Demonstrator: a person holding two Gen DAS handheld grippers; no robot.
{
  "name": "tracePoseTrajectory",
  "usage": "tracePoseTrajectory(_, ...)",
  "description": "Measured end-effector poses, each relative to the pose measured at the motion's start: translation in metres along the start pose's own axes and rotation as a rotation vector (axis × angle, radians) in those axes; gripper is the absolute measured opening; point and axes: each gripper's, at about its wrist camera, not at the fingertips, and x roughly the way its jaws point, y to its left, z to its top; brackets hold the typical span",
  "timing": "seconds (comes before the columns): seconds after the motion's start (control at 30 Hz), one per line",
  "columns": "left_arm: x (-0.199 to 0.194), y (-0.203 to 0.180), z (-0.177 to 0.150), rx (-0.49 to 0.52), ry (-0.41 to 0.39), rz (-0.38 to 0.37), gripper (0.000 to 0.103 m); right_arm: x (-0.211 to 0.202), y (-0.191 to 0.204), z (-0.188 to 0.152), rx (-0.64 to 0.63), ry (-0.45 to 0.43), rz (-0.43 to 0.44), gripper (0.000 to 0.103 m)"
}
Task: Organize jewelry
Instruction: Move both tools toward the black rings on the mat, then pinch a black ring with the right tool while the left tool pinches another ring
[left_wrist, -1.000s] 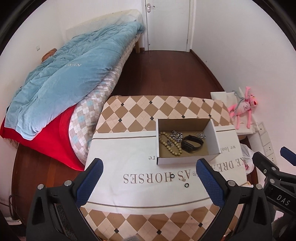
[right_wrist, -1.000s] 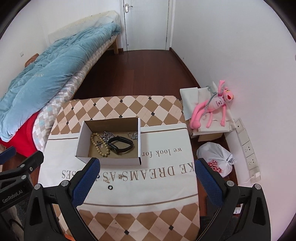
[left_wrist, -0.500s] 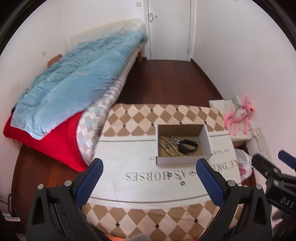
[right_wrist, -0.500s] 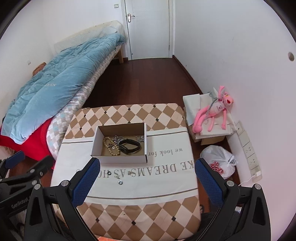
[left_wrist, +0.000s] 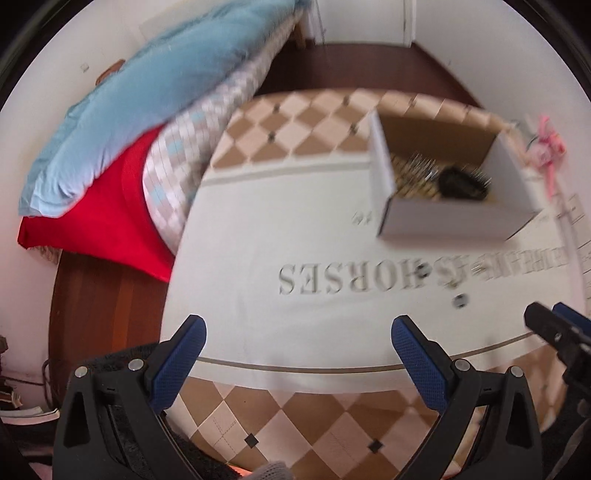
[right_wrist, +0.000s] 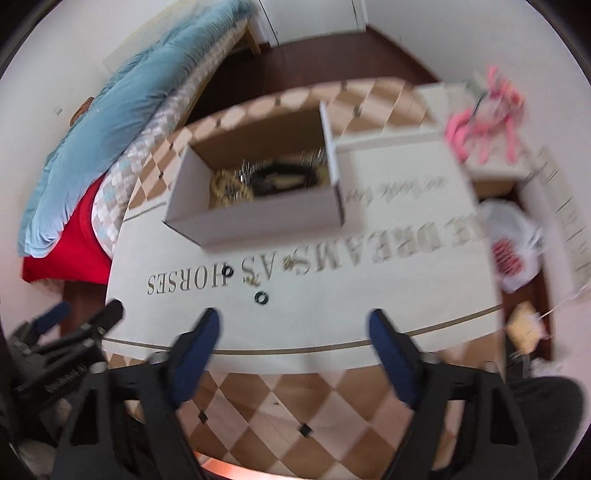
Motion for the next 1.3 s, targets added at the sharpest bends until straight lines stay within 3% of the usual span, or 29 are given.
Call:
tracePoseTrajectory(0.17, 0.034, 0.003, -0.003, 0.005, 0.056, 0.024, 0.103, 0.039, 0.019, -0.002, -0.058, -0.001, -0.001, 0.062)
tracePoseTrajectory(0.23, 0.042, 0.004, -0.005, 0.009, 0.071, 0.032, 0.103, 0.055, 0.031, -0.003, -0.105, 0.003, -0.031, 0.06)
tracePoseTrajectory(0.33, 0.055, 0.007, -0.01, 0.009, 0.104, 0.042, 0.103, 0.074, 0.046, -0.006, -0.173, 0.019, -0.095, 0.049)
tracePoseTrajectory(0.43, 0.062, 0.01, -0.014, 0.007, 0.128, 0.046, 0.103, 0.079, 0.06, -0.01, -0.251, -0.016, -0.169, 0.043)
tracePoseTrajectory(0.5, 0.065, 0.012, -0.015, 0.011, 0.135, 0.052, 0.103, 0.081, 0.064, -0.011, -0.271, -0.031, -0.204, 0.031)
tracePoseTrajectory(0.57, 0.067, 0.013, -0.015, 0.015, 0.138, 0.055, 0.103, 0.082, 0.066, -0.013, -0.286, -0.045, -0.221, 0.014)
tracePoseTrajectory(0.77, 0.06, 0.005, -0.011, 0.046, 0.117, 0.052, 0.103, 0.076, 0.058, -0.015, -0.245, -0.054, -0.194, 0.013)
tracePoseTrajectory(1.03, 0.05, -0.038, 0.006, 0.086, 0.077, -0.074, 0.101, 0.033, -0.01, -0.006, -0.059, -0.087, -0.185, 0.013)
tracePoseTrajectory(1.2, 0.055, -0.071, 0.016, 0.135, 0.066, -0.136, 0.079, 0.028, -0.045, -0.003, 0.007, -0.086, -0.213, 0.013)
tracePoseTrajectory(1.3, 0.061, -0.086, 0.019, 0.169, 0.072, -0.141, 0.071, 0.029, -0.054, -0.001, 0.027, -0.086, -0.223, 0.013)
